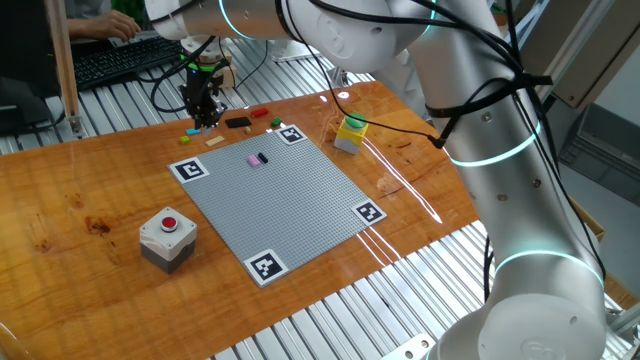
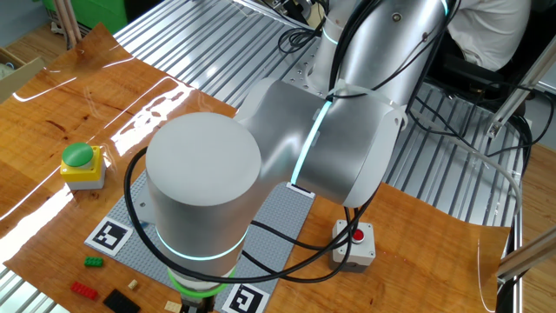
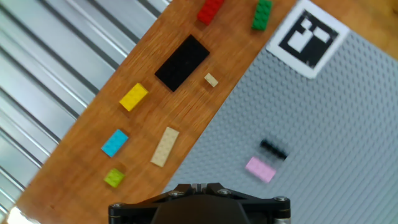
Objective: Build with small Lego blocks
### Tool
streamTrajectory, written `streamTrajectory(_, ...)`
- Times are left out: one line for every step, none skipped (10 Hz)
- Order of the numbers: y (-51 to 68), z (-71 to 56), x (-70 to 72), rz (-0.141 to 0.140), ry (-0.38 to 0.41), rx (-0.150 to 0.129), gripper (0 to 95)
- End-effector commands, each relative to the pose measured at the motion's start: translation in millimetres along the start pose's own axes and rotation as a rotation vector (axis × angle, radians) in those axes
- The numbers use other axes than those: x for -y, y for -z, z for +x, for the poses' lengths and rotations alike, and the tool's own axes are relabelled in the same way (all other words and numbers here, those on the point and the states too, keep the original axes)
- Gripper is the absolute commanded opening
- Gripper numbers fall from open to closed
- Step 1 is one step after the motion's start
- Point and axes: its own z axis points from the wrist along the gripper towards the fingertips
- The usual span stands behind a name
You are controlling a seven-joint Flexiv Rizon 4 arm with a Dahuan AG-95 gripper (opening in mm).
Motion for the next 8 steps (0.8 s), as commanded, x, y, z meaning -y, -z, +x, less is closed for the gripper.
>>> streamTrajectory(0.2, 0.2, -0.1, -0.001, -0.013, 0.000, 19.0)
streamTrajectory(0.2, 0.2, -0.1, -0.001, -0.030, -0.001, 19.0)
streamTrajectory(0.2, 0.2, -0.1, -0.004, -0.034, -0.014, 19.0)
streamTrajectory(0.2, 0.2, -0.1, -0.006, -0.034, -0.018, 19.0)
streamTrajectory(0.2, 0.2, -0.1, -0.009, -0.026, -0.026, 19.0)
streamTrajectory(0.2, 0.2, -0.1, -0.010, -0.026, -0.031, 19.0)
streamTrajectory(0.2, 0.2, -0.1, -0.010, -0.026, -0.037, 19.0)
streamTrajectory(0.2, 0.2, -0.1, -0.005, 0.007, -0.043, 19.0)
